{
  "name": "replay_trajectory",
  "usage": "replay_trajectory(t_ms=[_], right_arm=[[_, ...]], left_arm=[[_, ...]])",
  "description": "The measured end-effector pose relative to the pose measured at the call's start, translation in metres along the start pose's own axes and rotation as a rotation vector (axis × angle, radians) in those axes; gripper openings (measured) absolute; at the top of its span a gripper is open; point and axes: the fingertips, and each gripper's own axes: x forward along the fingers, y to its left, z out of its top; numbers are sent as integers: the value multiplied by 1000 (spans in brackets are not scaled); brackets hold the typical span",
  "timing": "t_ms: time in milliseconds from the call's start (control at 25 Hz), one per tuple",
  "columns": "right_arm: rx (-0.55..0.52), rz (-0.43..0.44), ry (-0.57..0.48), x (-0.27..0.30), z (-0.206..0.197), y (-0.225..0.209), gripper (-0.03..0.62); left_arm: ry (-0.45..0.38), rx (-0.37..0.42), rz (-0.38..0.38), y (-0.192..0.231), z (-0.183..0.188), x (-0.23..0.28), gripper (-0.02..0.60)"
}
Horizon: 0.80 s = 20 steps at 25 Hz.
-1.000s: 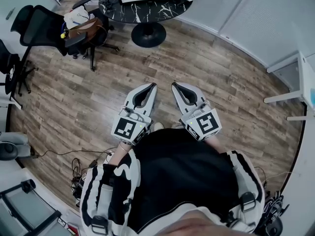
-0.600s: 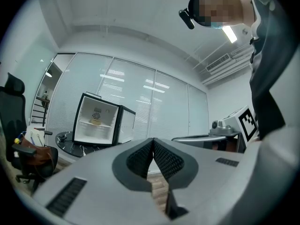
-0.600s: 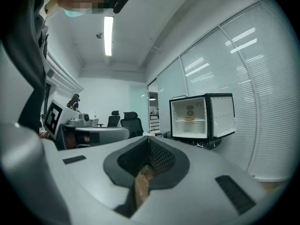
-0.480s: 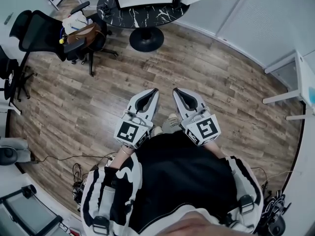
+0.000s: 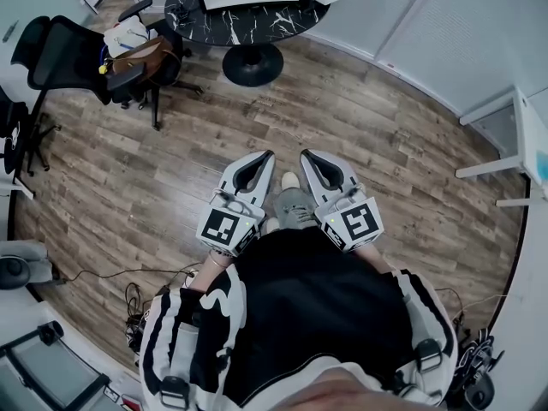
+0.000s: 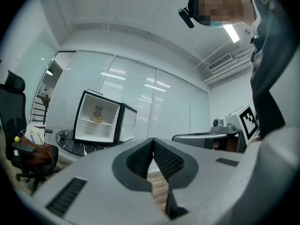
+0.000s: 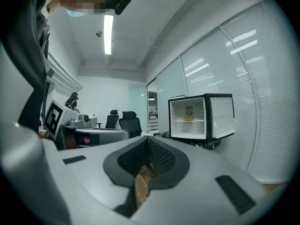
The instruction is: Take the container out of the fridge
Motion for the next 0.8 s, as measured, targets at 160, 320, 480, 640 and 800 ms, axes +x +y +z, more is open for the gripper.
replay_trajectory(t_ms=[160, 320, 480, 640, 800], right_arm=[[-11, 3, -16, 10, 7, -6, 11], [-21, 8, -17, 19, 10, -15, 12], [-26, 19, -13, 30, 13, -26, 12], [-29, 36, -17, 46, 17, -37, 12], [-27, 56, -13, 62, 18, -48, 12]], left_arm=[[-3, 2, 9, 10, 4, 7, 9], [-8, 10, -1, 16, 5, 18, 9], [-10, 1, 16, 27, 8, 30, 9], [-13, 1, 34, 39, 10, 42, 9], [-6, -11, 46, 51, 11, 56, 9]])
